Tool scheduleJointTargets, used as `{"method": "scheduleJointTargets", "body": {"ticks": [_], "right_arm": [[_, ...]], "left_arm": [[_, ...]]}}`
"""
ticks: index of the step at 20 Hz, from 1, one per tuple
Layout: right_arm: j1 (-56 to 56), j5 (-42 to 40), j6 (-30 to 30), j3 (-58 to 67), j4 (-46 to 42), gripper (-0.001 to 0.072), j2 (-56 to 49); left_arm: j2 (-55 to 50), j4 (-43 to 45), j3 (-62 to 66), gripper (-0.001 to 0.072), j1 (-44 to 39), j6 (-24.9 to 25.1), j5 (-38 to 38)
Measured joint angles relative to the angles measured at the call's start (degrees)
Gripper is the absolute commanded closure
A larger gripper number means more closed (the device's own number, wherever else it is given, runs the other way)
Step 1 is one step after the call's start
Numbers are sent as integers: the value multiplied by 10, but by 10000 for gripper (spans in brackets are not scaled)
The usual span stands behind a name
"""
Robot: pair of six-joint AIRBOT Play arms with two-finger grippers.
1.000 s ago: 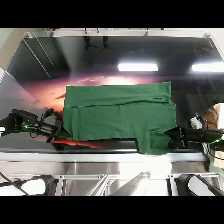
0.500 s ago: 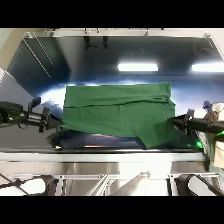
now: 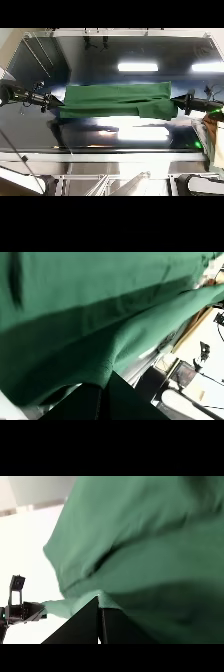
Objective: Fold the shirts.
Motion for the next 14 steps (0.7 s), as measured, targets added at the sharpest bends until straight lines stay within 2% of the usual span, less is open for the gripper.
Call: {"method": "scheduleJointTargets", "body": {"ticks": [4,8,9,10,11,12,13,14], "right_arm": [[22,-19,-42,52,19,688,-84],[34,-50,-104,73,33,687,-115],[35,-55,-116,76,35,649,-118],[36,-59,-126,78,37,453,-120],[37,-62,-133,80,39,347,-122],[37,-60,-141,81,39,346,-123],[37,-50,-147,83,38,346,-124],[35,-37,-151,87,38,346,-124]], "left_arm": [[-91,0,92,691,-12,-16,15],[-154,1,162,691,-30,-24,26],[-164,1,176,690,-33,-25,28],[-170,1,188,680,-35,-25,33],[-175,1,197,507,-36,-25,39],[-179,1,205,299,-37,-25,49],[-181,1,212,210,-37,-25,61],[-183,-1,219,204,-37,-27,76]]}}
